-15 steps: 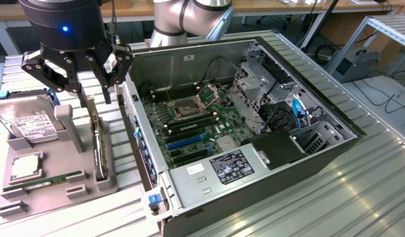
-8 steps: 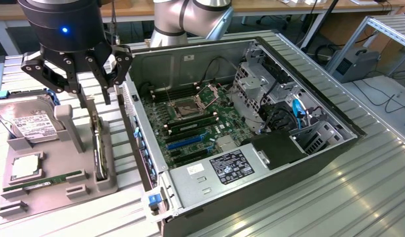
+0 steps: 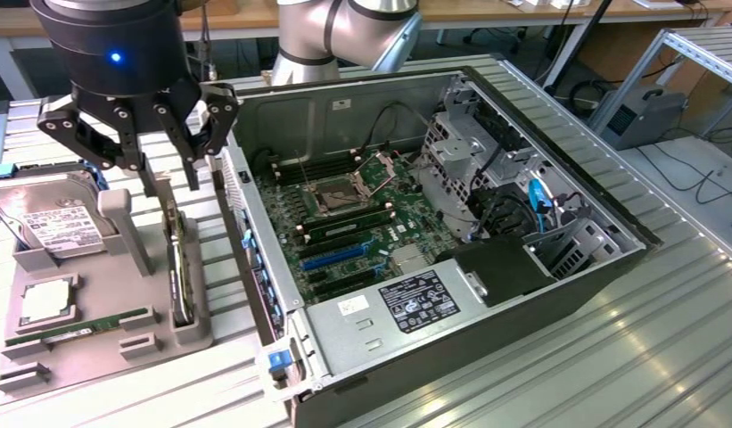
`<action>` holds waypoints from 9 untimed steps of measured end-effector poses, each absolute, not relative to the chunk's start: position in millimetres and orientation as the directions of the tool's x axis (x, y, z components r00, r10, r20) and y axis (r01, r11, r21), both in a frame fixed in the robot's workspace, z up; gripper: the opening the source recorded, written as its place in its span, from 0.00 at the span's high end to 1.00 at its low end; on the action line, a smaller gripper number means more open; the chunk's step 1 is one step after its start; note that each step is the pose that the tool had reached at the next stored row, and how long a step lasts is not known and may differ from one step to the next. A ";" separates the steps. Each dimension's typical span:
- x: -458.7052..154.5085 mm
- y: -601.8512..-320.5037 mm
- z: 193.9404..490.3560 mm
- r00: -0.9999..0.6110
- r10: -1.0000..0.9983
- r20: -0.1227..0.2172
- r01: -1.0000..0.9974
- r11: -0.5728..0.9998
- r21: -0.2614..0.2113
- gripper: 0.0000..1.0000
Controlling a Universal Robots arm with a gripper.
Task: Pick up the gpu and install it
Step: 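Pick up the gpu and move the gpu toward the slot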
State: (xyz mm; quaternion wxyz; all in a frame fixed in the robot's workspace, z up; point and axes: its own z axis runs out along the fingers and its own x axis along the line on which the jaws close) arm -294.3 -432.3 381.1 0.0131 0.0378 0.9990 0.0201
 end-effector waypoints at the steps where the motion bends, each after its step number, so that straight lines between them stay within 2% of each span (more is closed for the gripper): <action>1: -294.5 -432.3 380.9 -0.997 0.076 -0.025 0.075 0.996 0.041 0.58; 9: -297.5 -432.3 377.2 -0.997 0.076 -0.025 0.075 0.996 0.041 0.58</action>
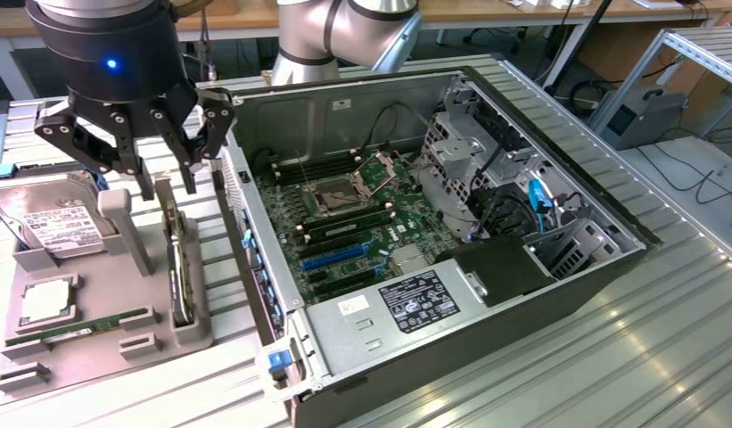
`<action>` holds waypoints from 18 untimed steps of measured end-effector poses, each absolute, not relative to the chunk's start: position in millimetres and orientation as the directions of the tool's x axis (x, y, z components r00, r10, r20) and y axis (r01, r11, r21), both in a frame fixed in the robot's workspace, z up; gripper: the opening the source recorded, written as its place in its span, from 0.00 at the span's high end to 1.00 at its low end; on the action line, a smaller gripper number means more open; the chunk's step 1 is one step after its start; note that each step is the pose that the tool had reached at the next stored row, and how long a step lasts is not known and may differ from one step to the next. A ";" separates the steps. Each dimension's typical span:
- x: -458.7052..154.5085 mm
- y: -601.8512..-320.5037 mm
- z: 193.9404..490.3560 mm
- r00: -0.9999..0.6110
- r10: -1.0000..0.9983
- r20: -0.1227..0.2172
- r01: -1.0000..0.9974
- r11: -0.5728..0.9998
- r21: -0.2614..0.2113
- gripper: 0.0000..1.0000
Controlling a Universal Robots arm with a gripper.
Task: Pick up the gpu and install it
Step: 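Pick up the gpu and move the gpu toward the slot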
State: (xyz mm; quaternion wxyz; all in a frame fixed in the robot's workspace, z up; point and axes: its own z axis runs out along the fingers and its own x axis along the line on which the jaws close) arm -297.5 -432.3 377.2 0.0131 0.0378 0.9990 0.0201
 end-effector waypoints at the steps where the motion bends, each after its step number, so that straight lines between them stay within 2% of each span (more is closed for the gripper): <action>1: -298.0 -432.3 376.5 -0.997 0.076 -0.025 0.075 0.996 0.041 0.58; 18: -306.8 -432.3 361.4 -0.997 0.076 -0.025 0.075 0.996 0.041 0.58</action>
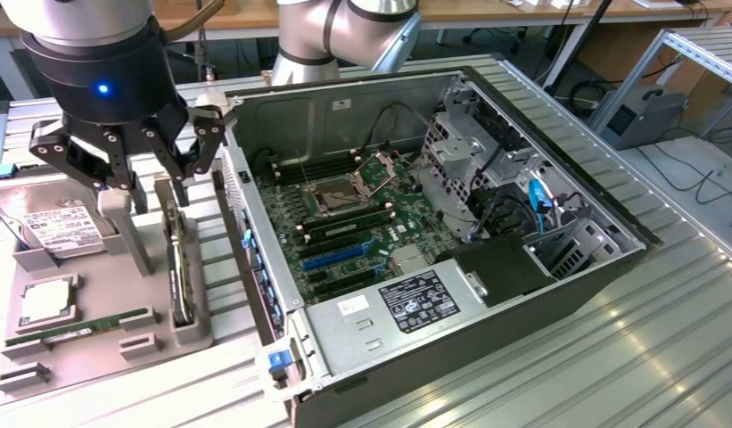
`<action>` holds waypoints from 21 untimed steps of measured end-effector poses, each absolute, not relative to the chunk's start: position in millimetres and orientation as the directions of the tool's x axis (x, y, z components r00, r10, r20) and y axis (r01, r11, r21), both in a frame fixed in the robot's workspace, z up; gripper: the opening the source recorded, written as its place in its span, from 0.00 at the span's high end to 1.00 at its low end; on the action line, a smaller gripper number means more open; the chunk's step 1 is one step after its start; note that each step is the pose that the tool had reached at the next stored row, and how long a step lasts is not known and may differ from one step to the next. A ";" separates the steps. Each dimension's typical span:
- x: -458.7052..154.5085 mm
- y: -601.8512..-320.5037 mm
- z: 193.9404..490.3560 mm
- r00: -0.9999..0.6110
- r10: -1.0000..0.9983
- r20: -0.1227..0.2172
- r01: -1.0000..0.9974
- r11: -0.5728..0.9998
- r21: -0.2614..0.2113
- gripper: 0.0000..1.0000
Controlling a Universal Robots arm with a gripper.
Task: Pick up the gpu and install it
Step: 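Pick up the gpu and move the gpu toward the slot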
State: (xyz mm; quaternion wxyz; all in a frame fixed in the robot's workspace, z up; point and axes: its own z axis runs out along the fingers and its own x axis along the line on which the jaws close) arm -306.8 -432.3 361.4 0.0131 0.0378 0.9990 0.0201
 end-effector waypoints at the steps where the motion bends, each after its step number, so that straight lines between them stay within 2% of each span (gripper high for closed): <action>1: -306.8 -432.3 361.2 -0.997 0.076 -0.025 0.075 0.996 0.041 0.58; 21: -308.8 -432.4 357.7 -0.997 0.076 -0.025 0.075 0.996 0.041 0.58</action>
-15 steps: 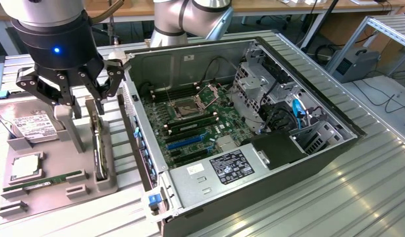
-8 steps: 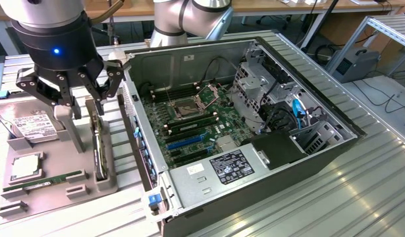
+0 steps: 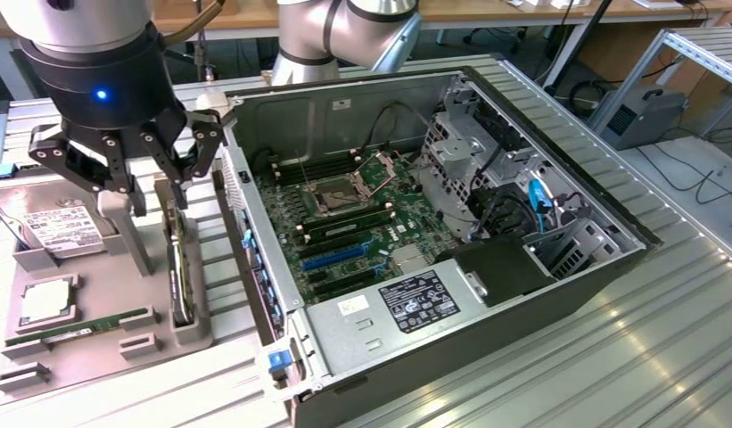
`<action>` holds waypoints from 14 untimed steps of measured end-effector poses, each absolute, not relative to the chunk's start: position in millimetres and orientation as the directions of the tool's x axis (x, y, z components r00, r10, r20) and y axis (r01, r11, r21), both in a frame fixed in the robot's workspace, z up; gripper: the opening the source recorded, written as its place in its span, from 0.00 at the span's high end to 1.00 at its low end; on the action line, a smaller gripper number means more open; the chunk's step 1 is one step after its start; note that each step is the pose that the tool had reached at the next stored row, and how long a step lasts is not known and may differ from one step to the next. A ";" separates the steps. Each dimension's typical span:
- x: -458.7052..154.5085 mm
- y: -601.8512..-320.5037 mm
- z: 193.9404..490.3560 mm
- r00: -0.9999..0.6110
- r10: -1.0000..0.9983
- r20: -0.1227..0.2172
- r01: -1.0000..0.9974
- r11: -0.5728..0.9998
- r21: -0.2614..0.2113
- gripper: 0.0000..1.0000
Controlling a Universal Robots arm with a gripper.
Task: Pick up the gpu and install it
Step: 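Pick up the gpu and move the gpu toward the slot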
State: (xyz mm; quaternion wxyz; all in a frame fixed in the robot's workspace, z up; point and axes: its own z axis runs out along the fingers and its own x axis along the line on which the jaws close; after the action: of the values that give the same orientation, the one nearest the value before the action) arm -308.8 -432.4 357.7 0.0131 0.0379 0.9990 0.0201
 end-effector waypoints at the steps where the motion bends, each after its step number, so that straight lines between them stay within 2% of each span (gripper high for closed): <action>1: -309.0 -432.4 357.5 -0.997 0.076 -0.025 0.075 0.996 0.041 0.58; 14: -310.9 -432.4 354.9 -0.997 0.076 -0.025 0.075 0.996 0.041 0.58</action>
State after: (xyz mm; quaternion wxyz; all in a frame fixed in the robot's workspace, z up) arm -310.9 -432.4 354.9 0.0131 0.0378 0.9990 0.0201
